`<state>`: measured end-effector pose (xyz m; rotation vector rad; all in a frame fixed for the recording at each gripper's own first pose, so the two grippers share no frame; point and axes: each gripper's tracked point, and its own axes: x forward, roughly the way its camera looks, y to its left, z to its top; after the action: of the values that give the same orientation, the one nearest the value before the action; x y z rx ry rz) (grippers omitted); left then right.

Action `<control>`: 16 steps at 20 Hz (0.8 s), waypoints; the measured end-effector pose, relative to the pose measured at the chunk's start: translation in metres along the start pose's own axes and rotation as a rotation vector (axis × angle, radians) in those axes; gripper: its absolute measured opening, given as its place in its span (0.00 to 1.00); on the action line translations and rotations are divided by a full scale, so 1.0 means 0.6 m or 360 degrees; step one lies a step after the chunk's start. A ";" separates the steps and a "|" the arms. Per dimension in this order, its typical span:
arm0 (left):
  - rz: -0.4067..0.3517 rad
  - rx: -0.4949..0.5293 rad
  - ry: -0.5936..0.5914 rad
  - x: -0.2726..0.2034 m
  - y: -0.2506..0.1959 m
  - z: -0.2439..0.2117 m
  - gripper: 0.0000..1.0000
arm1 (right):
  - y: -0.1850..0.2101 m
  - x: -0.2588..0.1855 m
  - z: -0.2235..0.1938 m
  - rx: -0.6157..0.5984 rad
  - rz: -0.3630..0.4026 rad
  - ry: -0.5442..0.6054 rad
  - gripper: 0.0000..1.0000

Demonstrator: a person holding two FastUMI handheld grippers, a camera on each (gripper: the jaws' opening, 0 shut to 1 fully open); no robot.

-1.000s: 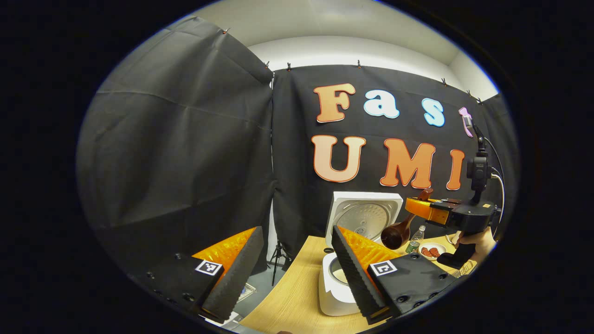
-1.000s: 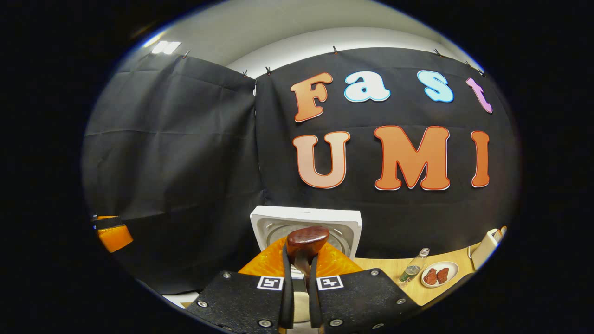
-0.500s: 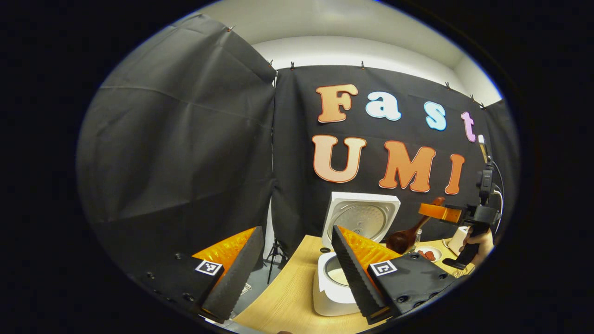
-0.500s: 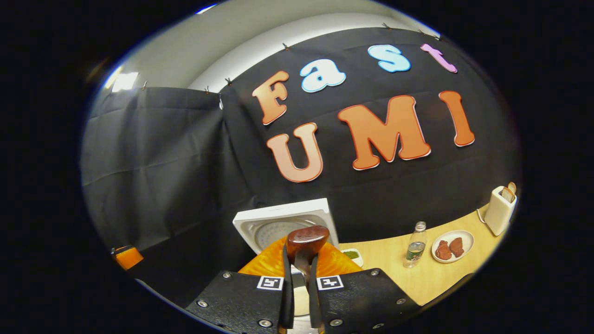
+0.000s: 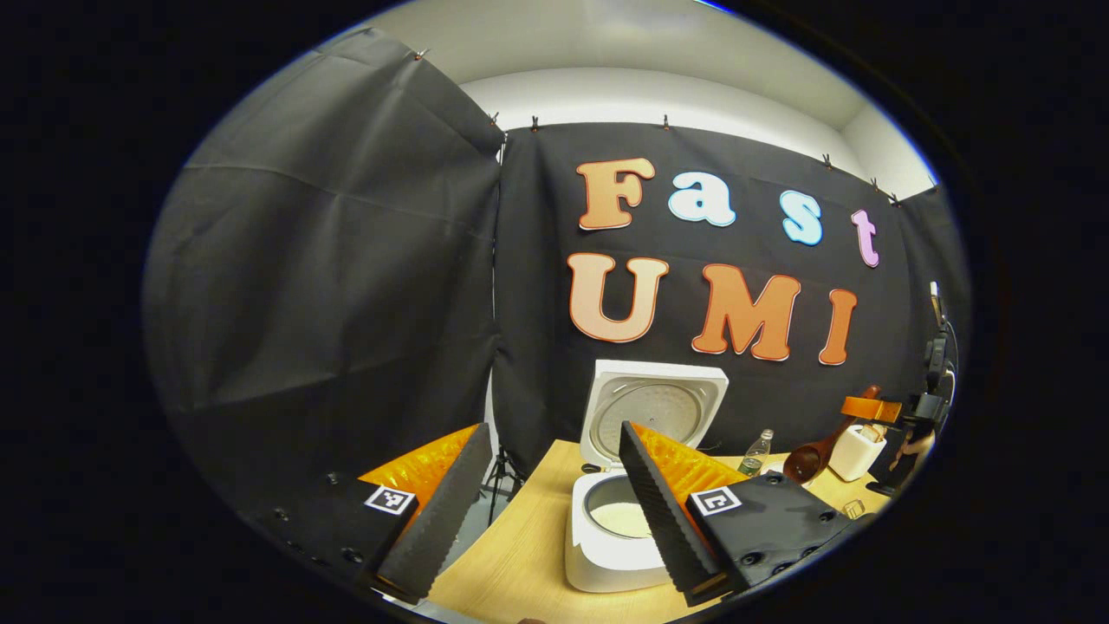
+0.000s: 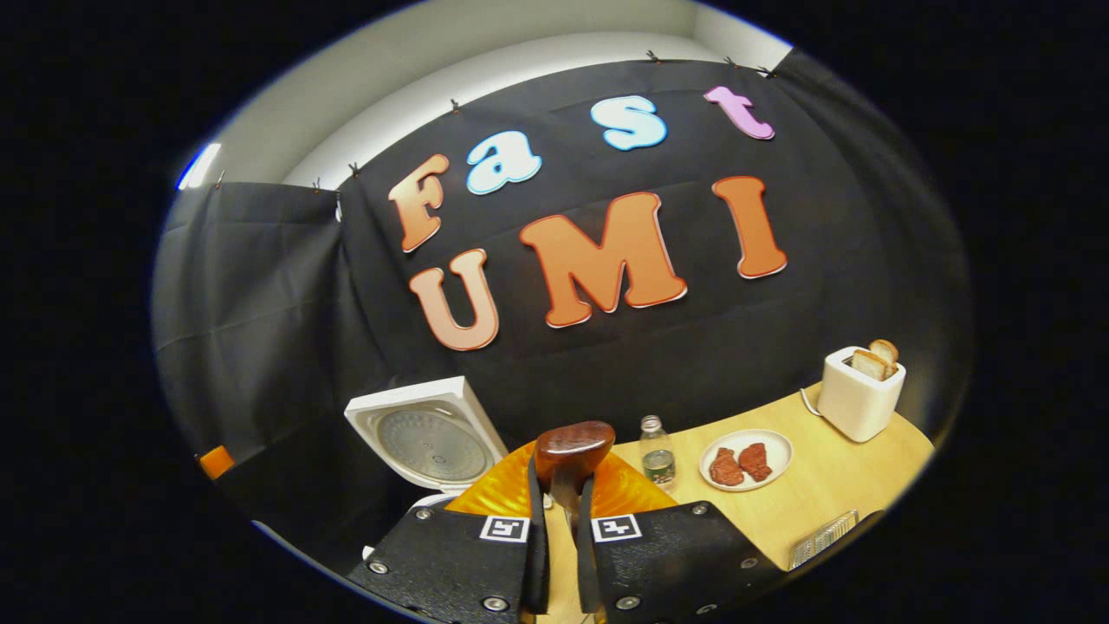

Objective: Close the left gripper, press the button to open the rice cooker; take a wooden spoon from the chopstick holder with the right hand, scoop a spoonful of rice and pour it into the rice cooker, then put the wooden spoon back into the chopstick holder.

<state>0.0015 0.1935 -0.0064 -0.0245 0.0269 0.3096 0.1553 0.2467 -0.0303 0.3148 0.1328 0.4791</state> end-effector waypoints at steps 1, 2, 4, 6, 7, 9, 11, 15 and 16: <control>-0.0011 -0.0004 0.0000 0.000 -0.007 0.000 1.00 | -0.020 -0.012 0.002 0.0017 -0.0033 -0.0003 0.12; -0.0019 -0.0004 -0.0001 -0.002 -0.013 -0.001 1.00 | -0.041 -0.024 0.005 0.0024 -0.0063 -0.0005 0.12; -0.0030 0.0002 -0.0003 -0.001 -0.025 0.000 1.00 | -0.082 -0.043 0.010 0.0015 -0.0125 -0.0006 0.12; -0.0035 0.0007 0.0002 -0.002 -0.034 -0.002 1.00 | -0.119 -0.064 0.008 -0.0002 -0.0179 0.0001 0.12; -0.0033 0.0010 0.0005 -0.003 -0.036 -0.002 1.00 | -0.138 -0.074 0.006 0.0001 -0.0209 0.0009 0.12; -0.0032 0.0010 0.0003 -0.003 -0.042 0.001 1.00 | -0.175 -0.093 -0.002 0.0029 -0.0254 0.0027 0.12; -0.0036 0.0007 -0.0002 -0.007 -0.050 0.005 1.00 | -0.216 -0.112 -0.008 0.0056 -0.0311 0.0041 0.12; -0.0012 0.0024 -0.0024 -0.012 -0.058 0.016 1.00 | -0.303 -0.152 -0.014 0.0062 -0.0456 0.0050 0.12; -0.0007 0.0026 -0.0029 -0.013 -0.061 0.020 1.00 | -0.325 -0.161 -0.016 0.0068 -0.0492 0.0056 0.12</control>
<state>0.0056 0.1564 0.0063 -0.0055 0.0111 0.3053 0.1523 0.0399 -0.0984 0.3214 0.2221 0.1754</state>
